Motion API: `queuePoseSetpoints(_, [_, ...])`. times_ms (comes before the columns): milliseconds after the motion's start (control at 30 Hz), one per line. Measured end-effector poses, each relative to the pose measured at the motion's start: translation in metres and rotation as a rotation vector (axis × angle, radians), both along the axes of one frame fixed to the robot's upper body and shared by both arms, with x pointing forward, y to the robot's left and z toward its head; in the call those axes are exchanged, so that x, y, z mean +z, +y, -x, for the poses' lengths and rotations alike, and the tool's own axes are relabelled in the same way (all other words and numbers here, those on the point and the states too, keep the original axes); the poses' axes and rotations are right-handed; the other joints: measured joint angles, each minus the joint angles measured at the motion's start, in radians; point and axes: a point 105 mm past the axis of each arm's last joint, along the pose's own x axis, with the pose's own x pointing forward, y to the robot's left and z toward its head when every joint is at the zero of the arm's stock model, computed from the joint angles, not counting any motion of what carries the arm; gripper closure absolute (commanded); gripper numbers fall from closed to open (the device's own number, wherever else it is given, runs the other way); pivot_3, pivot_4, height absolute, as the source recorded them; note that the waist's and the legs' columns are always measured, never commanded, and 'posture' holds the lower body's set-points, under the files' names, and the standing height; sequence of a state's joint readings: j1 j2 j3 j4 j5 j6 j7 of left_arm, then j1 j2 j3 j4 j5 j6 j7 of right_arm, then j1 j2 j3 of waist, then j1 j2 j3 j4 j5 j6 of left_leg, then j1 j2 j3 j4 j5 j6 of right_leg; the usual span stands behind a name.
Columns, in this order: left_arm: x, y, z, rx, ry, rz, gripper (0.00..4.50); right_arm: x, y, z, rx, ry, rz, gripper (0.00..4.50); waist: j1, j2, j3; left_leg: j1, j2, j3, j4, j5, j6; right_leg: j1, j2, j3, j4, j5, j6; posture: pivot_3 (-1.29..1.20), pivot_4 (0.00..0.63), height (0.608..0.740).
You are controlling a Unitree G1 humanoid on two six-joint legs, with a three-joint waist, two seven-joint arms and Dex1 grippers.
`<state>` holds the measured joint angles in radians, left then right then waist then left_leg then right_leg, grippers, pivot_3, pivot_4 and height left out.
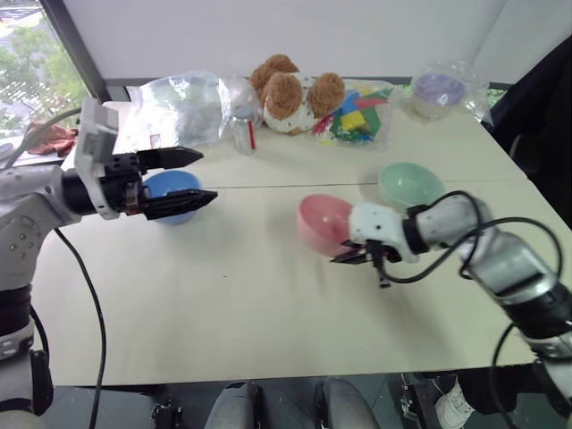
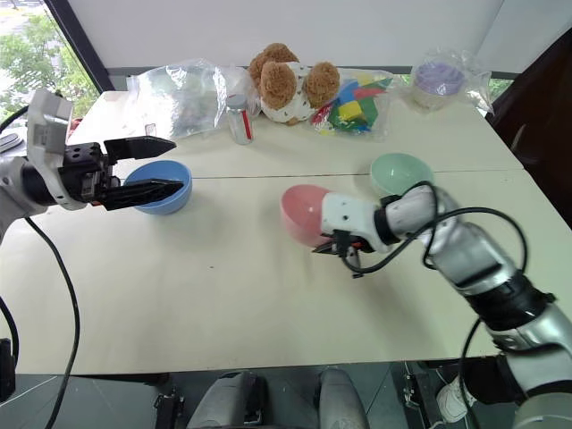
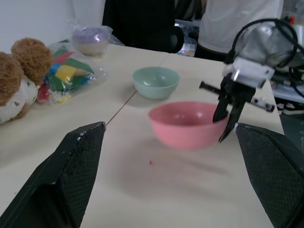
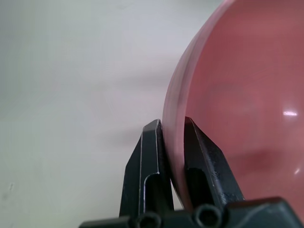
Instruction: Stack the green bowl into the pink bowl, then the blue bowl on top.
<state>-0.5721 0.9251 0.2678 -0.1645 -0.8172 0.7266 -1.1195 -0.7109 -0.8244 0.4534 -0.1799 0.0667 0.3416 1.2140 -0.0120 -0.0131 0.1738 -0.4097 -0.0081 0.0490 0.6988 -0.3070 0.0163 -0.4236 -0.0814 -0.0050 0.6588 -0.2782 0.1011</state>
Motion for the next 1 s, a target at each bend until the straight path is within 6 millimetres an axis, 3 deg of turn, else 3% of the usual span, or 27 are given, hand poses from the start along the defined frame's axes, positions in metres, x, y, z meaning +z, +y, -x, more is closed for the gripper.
queuePoseSetpoints(133, [-0.006, 0.004, 0.003, 0.028, 0.009, -0.006, 0.0, -0.018, 0.011, -0.013, 0.051, -0.036, 0.077, 4.44, -0.001, 0.0, 0.0, 0.0, 0.0, 0.0, 0.0, 0.0, 0.0, -0.001, -0.001, 0.0, 0.0, 0.0, 0.0, 0.0, 0.15, 0.74])
queuePoseSetpoints(267, [-0.005, 0.007, 0.007, 0.057, -0.01, -0.019, 0.0, -0.024, 0.017, -0.022, 0.092, -0.095, 0.129, 4.44, -0.004, 0.0, 0.0, 0.0, 0.0, 0.0, 0.0, 0.0, 0.0, -0.001, -0.001, 0.0, 0.001, 0.0, 0.0, 0.0, 0.15, 0.74])
queuePoseSetpoints(367, [-0.007, 0.007, 0.009, 0.069, -0.009, -0.028, 0.0, -0.029, 0.024, -0.024, 0.137, -0.142, 0.161, 3.29, -0.005, 0.0, 0.0, 0.0, 0.0, 0.0, 0.0, 0.0, -0.001, -0.001, -0.001, 0.0, 0.001, 0.0, 0.0, 0.0, 0.15, 0.74])
queuePoseSetpoints(567, [-0.008, 0.007, 0.009, 0.077, -0.007, -0.029, 0.0, -0.02, 0.03, -0.019, 0.161, -0.134, 0.15, 0.17, -0.003, 0.0, 0.0, 0.0, 0.0, 0.0, 0.0, 0.0, -0.001, -0.001, -0.001, 0.0, 0.002, 0.0, 0.0, 0.0, 0.15, 0.74])
queuePoseSetpoints(633, [-0.008, 0.007, 0.009, 0.076, -0.007, -0.029, 0.0, -0.004, 0.029, -0.019, 0.141, -0.127, 0.106, 0.07, -0.002, 0.0, 0.0, 0.0, 0.0, 0.0, 0.0, 0.0, -0.001, -0.001, -0.001, 0.0, 0.002, 0.0, 0.0, 0.0, 0.15, 0.74])
queuePoseSetpoints(700, [-0.008, 0.007, 0.009, 0.075, -0.008, -0.029, 0.0, 0.026, 0.021, -0.021, 0.088, -0.113, 0.022, 0.07, -0.001, 0.0, 0.0, 0.0, 0.0, 0.0, 0.0, 0.0, -0.001, -0.001, -0.001, 0.0, 0.002, 0.0, 0.0, 0.0, 0.15, 0.74])
queuePoseSetpoints(833, [-0.006, 0.006, 0.008, 0.069, -0.018, -0.028, 0.0, 0.088, -0.013, -0.036, -0.07, -0.195, -0.079, 0.07, 0.0, 0.0, 0.0, 0.0, 0.0, -0.001, 0.0, 0.0, 0.0, 0.0, -0.002, 0.0, 0.001, 0.0, 0.0, 0.0, 0.15, 0.74])
queuePoseSetpoints(900, [-0.004, 0.006, 0.007, 0.066, -0.028, -0.025, 0.0, 0.098, -0.04, -0.05, -0.187, -0.214, -0.082, 0.07, -0.001, 0.0, 0.0, 0.001, 0.0, -0.001, -0.001, 0.0, 0.0, 0.0, -0.002, 0.0, 0.001, 0.0, 0.0, 0.0, 0.15, 0.74])
queuePoseSetpoints(1000, [-0.005, 0.006, 0.005, 0.064, -0.027, -0.022, 0.0, 0.089, -0.08, -0.072, -0.374, -0.205, -0.055, 0.07, -0.005, 0.0, 0.0, 0.001, 0.0, 0.0, -0.001, 0.0, -0.001, -0.001, -0.002, 0.0, 0.001, 0.0, 0.0, 0.0, 0.15, 0.74])
